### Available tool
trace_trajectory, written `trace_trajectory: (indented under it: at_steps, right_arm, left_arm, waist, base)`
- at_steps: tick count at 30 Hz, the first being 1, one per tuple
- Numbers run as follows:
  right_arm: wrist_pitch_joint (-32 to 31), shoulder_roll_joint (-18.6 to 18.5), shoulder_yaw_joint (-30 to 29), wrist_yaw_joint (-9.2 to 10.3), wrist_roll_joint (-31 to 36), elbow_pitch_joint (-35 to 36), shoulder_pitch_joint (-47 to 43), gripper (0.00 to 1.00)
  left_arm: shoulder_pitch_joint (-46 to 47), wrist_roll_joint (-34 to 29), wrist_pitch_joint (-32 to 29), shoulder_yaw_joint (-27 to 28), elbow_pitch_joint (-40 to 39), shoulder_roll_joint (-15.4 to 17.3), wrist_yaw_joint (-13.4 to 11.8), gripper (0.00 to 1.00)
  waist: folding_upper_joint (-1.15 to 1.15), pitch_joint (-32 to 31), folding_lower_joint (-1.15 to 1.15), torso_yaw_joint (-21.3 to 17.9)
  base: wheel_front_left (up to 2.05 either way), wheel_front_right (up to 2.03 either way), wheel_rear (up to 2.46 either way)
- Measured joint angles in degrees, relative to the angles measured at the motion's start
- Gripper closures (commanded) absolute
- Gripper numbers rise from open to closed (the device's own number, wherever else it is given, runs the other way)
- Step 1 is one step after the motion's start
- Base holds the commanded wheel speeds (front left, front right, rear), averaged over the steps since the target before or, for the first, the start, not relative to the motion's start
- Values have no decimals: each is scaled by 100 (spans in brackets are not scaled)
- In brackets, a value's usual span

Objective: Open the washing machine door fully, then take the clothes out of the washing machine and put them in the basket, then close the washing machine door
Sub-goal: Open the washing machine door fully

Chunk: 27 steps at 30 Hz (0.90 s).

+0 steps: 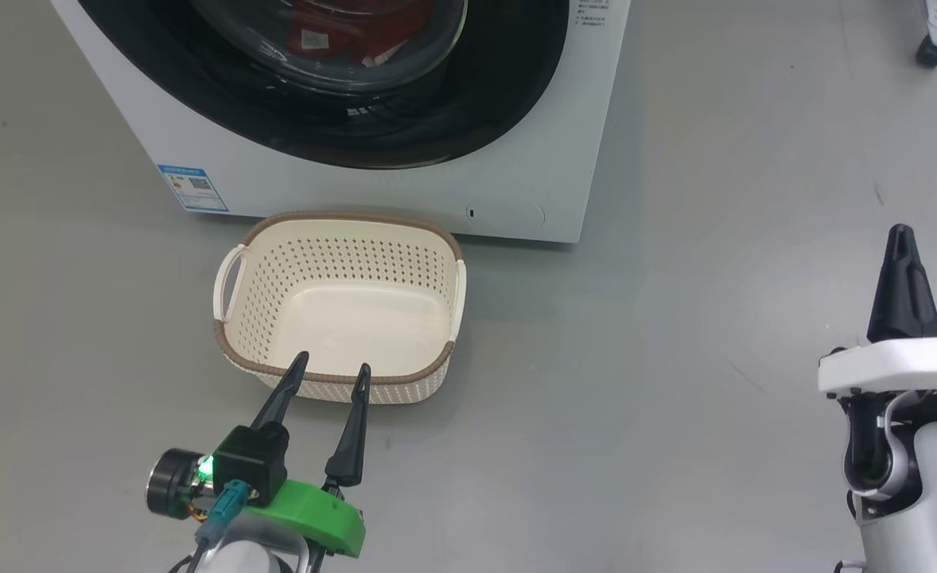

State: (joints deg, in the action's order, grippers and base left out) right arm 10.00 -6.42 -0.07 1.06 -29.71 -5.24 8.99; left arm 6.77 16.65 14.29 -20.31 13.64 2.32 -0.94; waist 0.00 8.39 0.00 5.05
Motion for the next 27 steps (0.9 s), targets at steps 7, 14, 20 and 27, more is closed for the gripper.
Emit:
trace_trajectory:
  at_steps: [7,14,20,27]
  right_arm:
    - [-305,81,-474,-48,-826,-78,651,100]
    - [-733,-147,-669,-58,-1169,-200,1504,100]
    - [-1229,-225,-884,-31,-1696,-343,2395,100]
    - [-1722,-530,-833,114,-1725,-619,3195,100]
  left_arm:
    - [310,45,0,-132,-109,-1,24,0]
    - [517,199,0,-224,-146,-3,31,0]
    - [717,293,0,-376,-221,-9,31,0]
    - [972,338,15,-391,-299,-14,31,0]
  waist:
    - [0,328,0,183]
    - [0,638,0,434]
    - [0,970,0,682]
    - [0,1318,0,909]
  base:
    - [0,0,0]
    - [0,0,0]
    - [0,0,0]
    - [0,0,0]
